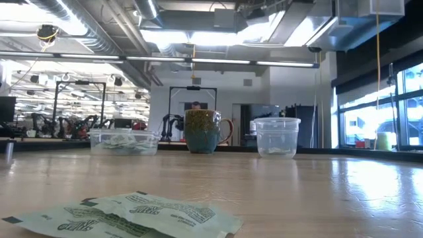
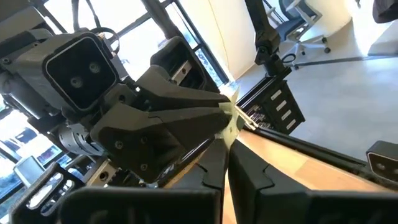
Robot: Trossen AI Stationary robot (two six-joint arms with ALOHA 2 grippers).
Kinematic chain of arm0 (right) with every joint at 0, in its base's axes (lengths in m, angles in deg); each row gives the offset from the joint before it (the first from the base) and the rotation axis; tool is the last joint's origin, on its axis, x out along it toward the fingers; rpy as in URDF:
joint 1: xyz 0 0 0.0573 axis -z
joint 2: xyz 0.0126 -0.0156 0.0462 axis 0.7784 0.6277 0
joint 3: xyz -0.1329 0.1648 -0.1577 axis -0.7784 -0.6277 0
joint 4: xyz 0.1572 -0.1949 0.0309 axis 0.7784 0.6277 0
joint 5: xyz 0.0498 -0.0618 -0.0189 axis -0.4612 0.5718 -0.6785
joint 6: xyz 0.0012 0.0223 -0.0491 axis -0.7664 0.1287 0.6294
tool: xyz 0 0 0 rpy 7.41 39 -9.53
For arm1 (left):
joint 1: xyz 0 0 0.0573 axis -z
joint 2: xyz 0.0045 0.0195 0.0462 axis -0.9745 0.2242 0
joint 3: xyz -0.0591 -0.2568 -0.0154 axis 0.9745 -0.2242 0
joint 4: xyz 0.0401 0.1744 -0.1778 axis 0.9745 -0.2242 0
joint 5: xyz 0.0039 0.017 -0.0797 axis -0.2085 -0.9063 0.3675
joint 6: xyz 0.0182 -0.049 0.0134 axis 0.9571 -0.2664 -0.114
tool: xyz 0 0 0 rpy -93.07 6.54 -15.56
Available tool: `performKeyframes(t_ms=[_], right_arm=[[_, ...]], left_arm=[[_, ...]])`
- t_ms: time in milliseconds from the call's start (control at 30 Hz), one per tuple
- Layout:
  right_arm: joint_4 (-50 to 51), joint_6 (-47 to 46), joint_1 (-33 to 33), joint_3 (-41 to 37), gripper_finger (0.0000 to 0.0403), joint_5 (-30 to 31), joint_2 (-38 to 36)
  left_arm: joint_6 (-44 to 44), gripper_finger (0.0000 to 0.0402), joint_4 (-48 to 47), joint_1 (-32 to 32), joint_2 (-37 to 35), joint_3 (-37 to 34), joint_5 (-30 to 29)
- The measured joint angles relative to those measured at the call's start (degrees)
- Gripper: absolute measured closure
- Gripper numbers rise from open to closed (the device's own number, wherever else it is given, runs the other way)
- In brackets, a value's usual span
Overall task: Pick and place Stevia / Truvia into bins
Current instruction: Put the light green stevia packet into the left transparent container
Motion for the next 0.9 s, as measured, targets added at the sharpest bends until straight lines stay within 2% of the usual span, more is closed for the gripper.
performKeyframes(t_ms=[167, 300, 400, 700, 800, 900], right_arm=[[1.46, 1.0, 0.01, 0.0, 0.0303, -0.38, 0.0], [8.0, 1.3, 0.27, 0.01, 0.0257, 1.21, -1.85], [14.04, 1.29, 0.55, 0.02, 0.0237, 3.76, -3.93], [29.74, 0.17, 0.51, 0.07, 0.0231, 16.47, -6.21], [34.43, -2.42, 0.38, 0.04, 0.0232, 18.55, -6.17], [36.41, -4.0, 0.11, 0.04, 0.0232, 19.32, -6.14]], left_arm=[[-2.37, 0.0394, -0.98, 0.0, 0.0, -0.02, -0.49], [-4.21, 0.0397, -5.37, 0.0, -0.21, 0.0, -6.03], [-7.06, 0.0396, -10.66, -0.17, -0.74, 0.0, -10.87], [-18.81, 0.0396, -30.45, -0.86, -3.64, 0.0, -19.36], [-25.24, 0.0395, -40.64, -2.61, -4.59, 0.0, -23.22], [-31.78, 0.0396, -49.79, -5.32, -5.04, -0.01, -24.54]])
